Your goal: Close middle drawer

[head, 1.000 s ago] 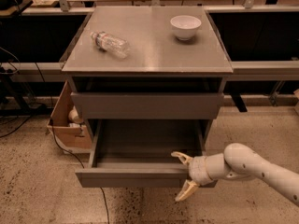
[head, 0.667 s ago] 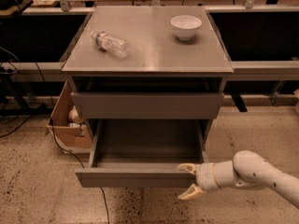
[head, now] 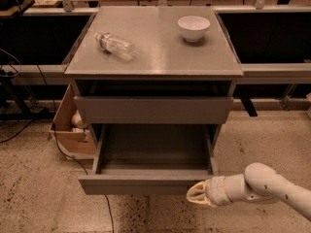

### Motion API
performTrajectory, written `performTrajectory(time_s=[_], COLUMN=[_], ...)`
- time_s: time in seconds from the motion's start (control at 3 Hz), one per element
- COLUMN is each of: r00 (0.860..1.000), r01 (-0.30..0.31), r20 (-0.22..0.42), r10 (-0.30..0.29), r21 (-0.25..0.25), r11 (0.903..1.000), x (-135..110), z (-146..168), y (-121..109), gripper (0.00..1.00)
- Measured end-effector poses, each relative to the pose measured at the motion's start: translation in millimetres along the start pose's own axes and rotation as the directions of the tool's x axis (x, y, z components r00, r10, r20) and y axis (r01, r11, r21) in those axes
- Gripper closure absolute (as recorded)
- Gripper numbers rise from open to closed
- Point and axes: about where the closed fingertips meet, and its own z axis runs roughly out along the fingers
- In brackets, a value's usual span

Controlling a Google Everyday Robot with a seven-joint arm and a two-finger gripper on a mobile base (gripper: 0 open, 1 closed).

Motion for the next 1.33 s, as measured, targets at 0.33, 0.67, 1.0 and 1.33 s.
performTrajectory(time_s=[0.33, 0.67, 1.0, 1.33], r00=[0.999, 0.998, 0.997, 0.993], r01=[-0.027, -0.058, -0.059, -0.056], r20=[0.019, 0.030, 0.039, 0.103], r10=[0.028, 0.058, 0.060, 0.051], r21=[-0.026, -0.013, -0.011, 0.050], r11=[0.9993, 0.9982, 0.9982, 0.9972], x=[16, 29, 28, 29], z=[25, 44, 43, 42], y=[0, -4, -3, -10], gripper=[1.00, 1.00, 1.00, 1.00])
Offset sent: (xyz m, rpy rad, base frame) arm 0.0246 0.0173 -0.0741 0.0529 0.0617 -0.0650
